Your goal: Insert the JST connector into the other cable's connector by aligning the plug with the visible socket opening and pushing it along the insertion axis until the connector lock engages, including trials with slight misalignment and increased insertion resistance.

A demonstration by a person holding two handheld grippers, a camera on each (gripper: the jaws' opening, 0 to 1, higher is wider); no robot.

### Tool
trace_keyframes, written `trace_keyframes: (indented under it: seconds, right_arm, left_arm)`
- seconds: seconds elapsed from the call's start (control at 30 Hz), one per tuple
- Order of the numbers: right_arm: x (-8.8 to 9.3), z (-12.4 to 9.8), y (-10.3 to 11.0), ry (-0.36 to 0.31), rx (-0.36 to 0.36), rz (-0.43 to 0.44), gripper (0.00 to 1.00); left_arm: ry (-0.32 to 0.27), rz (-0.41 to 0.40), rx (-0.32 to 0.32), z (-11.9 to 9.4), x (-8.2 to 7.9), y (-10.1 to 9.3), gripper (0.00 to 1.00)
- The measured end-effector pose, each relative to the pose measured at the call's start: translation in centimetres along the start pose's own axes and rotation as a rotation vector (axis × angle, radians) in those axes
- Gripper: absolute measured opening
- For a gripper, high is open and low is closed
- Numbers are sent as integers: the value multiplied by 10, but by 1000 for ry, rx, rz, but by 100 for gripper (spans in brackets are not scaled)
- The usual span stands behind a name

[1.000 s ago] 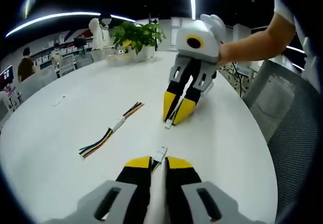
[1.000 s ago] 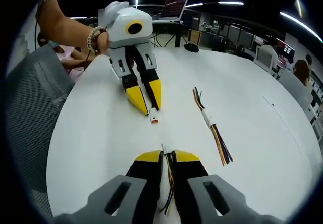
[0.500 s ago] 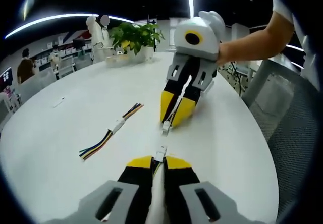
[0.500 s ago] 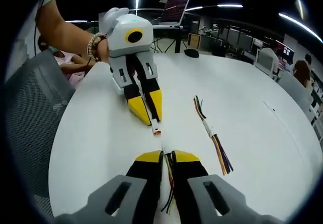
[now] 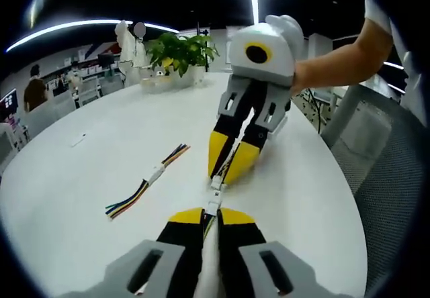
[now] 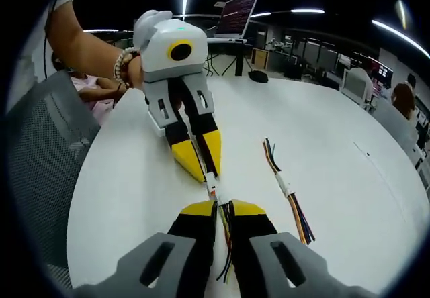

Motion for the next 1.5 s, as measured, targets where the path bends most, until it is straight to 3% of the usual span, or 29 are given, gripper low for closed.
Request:
trace_keyframes:
  seconds: [1.17,1.5]
  right_arm:
    - [5,11,9,47,-37,-78,4]
    - [4,11,7,41,-36,-66,4]
  left_arm:
    - [41,44,29,-1,-2,0,0]
    - [90,51,25,-4,9,1,1]
Point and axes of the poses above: the point that each gripper's makers call its tool centre point, and the gripper's own axes: z roughly forward along the fingers, y roughly to its left, x roughly out of its underside, the point moved 2 cm from there along -z, roughly backward along the fingers, and after that the axes turned 13 degrees about x, right-handed, at the moved point
